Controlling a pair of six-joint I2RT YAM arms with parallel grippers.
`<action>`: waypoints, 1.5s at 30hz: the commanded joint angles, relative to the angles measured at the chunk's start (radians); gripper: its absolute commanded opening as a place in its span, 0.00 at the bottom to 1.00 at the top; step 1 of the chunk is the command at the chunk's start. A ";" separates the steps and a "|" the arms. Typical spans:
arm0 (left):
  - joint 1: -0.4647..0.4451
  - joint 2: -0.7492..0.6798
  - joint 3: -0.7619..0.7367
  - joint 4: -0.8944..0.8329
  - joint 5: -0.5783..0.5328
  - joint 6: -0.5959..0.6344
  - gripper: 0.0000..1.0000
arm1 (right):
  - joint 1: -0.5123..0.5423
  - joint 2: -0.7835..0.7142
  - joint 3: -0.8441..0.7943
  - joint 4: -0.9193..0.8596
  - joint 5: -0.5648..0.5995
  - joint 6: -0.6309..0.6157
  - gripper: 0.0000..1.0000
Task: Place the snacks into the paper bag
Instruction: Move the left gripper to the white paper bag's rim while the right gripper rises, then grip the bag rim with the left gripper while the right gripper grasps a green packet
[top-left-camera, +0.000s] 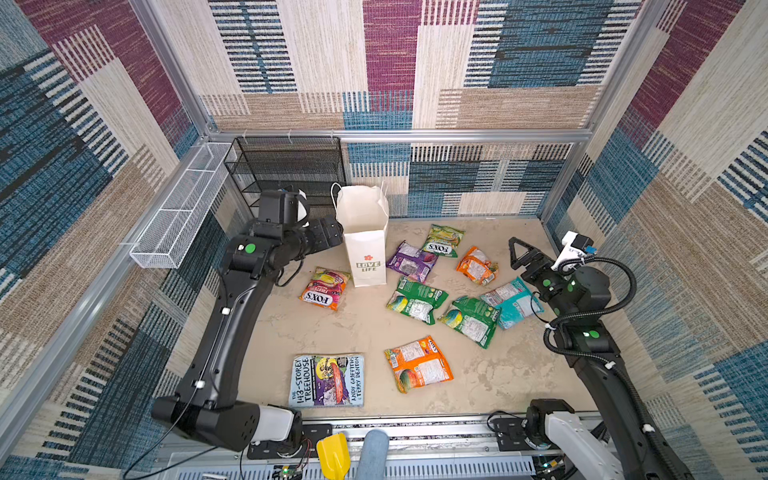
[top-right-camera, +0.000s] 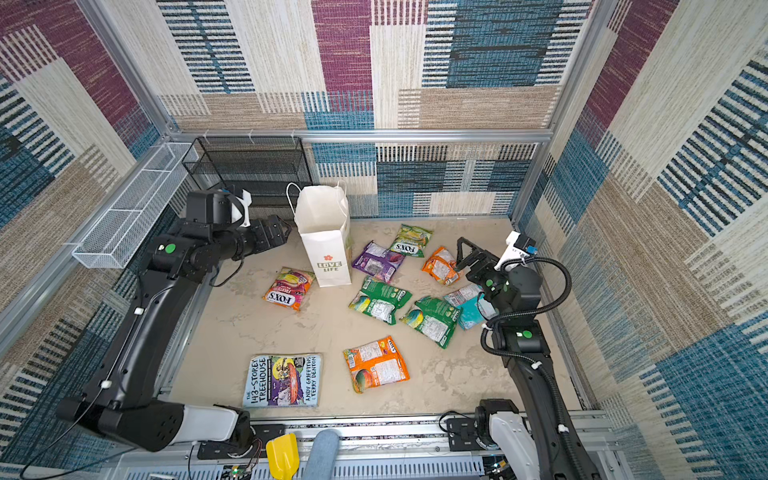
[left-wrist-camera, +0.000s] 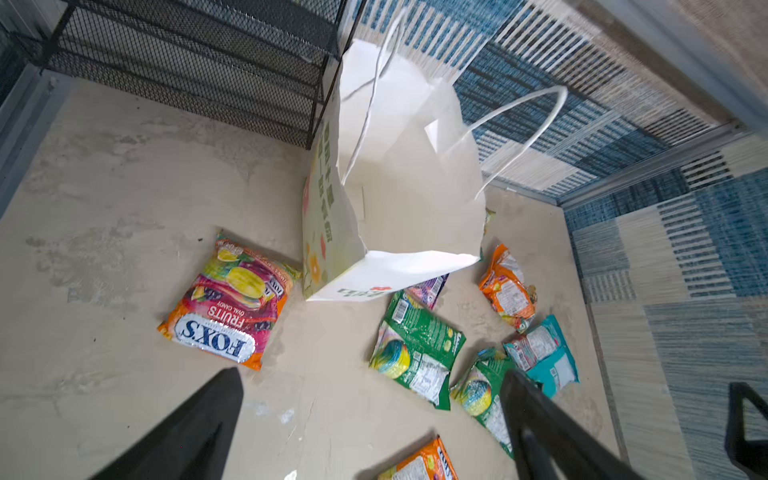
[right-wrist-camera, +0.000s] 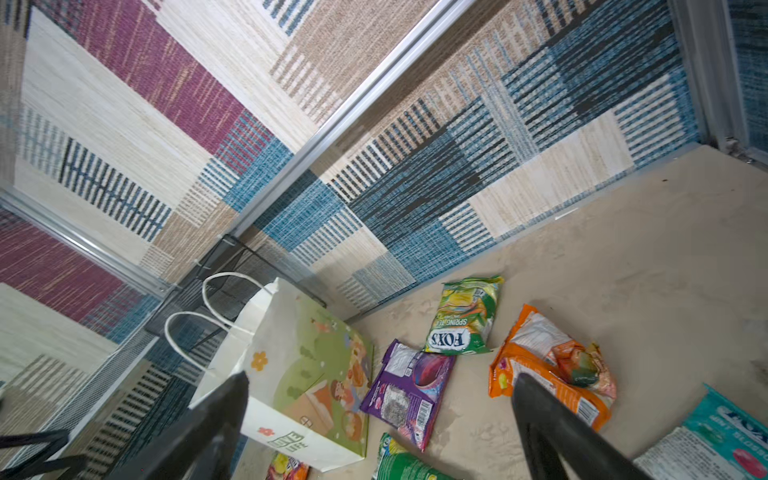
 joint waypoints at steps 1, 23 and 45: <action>-0.008 0.103 0.109 -0.115 -0.013 -0.001 0.99 | 0.002 -0.044 0.041 -0.135 -0.100 0.007 1.00; -0.013 0.728 0.787 -0.329 -0.172 -0.043 0.47 | 0.003 -0.162 0.159 -0.392 -0.128 -0.067 1.00; -0.043 0.444 0.560 -0.313 0.056 -0.048 0.00 | 0.002 -0.050 0.174 -0.497 0.069 -0.080 1.00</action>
